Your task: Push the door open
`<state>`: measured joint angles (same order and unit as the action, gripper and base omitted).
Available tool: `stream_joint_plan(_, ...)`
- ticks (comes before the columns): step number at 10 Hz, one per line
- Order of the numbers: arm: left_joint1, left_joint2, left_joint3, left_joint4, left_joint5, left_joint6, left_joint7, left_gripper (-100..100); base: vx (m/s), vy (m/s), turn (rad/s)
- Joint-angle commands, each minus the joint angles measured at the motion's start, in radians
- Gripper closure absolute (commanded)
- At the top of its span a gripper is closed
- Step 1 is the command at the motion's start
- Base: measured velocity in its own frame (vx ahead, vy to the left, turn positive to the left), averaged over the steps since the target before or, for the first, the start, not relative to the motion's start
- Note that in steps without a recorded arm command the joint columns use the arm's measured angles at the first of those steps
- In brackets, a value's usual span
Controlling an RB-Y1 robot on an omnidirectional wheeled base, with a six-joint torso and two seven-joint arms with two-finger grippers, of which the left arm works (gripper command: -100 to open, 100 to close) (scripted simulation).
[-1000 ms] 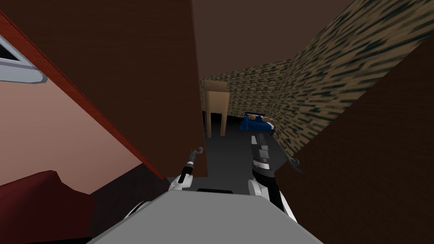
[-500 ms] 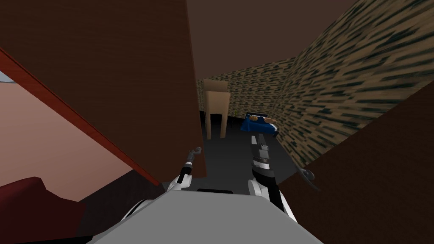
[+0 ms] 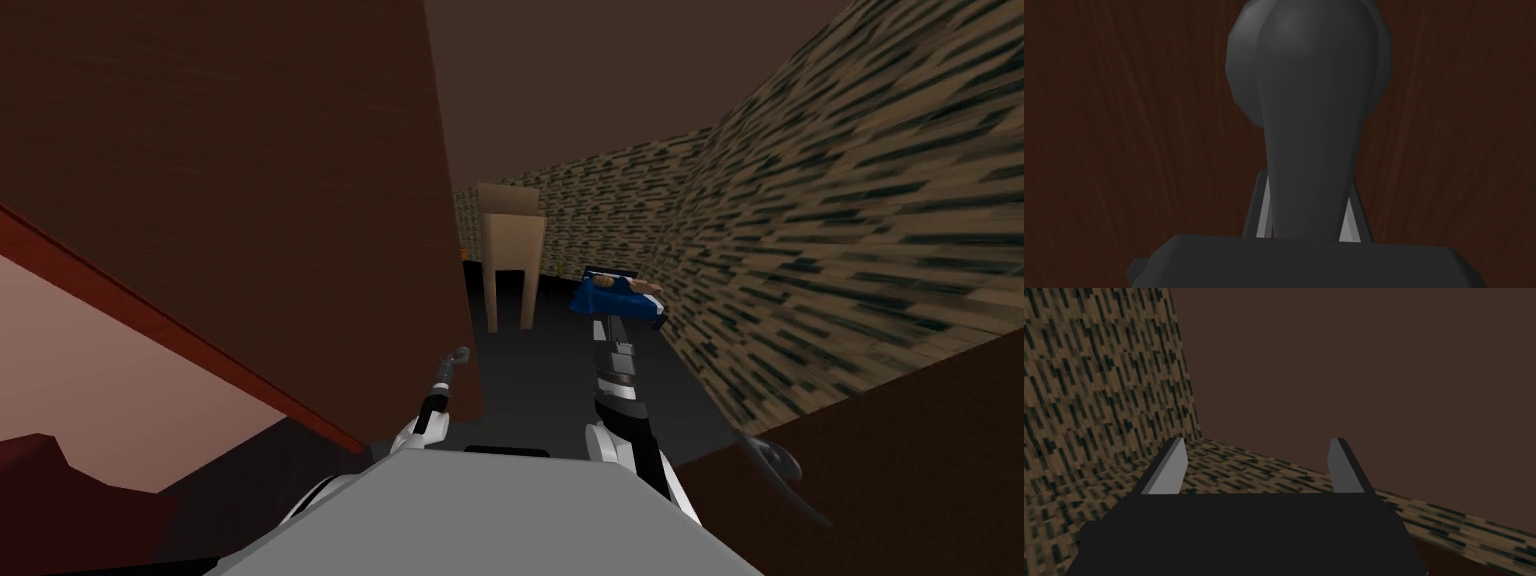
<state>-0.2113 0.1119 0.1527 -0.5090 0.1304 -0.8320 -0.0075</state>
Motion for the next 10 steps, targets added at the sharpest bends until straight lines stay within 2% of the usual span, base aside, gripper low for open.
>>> stream_joint_plan(1,0.004,0.006,0.023,-0.015,0.013,0.003,-0.011,100,0.203,-0.069,0.072)
stream_joint_plan(3,0.005,0.008,0.033,-0.014,0.019,0.003,-0.015,100,0.162,-0.018,0.026)
stream_joint_plan(5,0.005,0.008,0.033,-0.014,0.019,0.003,-0.015,100,0.038,-0.021,0.003)
stream_joint_plan(6,0.006,0.012,0.055,-0.012,0.032,0.002,-0.023,100,0.107,-0.064,0.046)
stream_joint_plan(9,0.008,0.017,0.081,-0.01,0.048,0.001,-0.033,100,0.188,-0.075,0.077)
stream_joint_plan(10,0.008,0.017,0.081,-0.01,0.048,0.001,-0.033,100,0.125,-0.03,0.024)
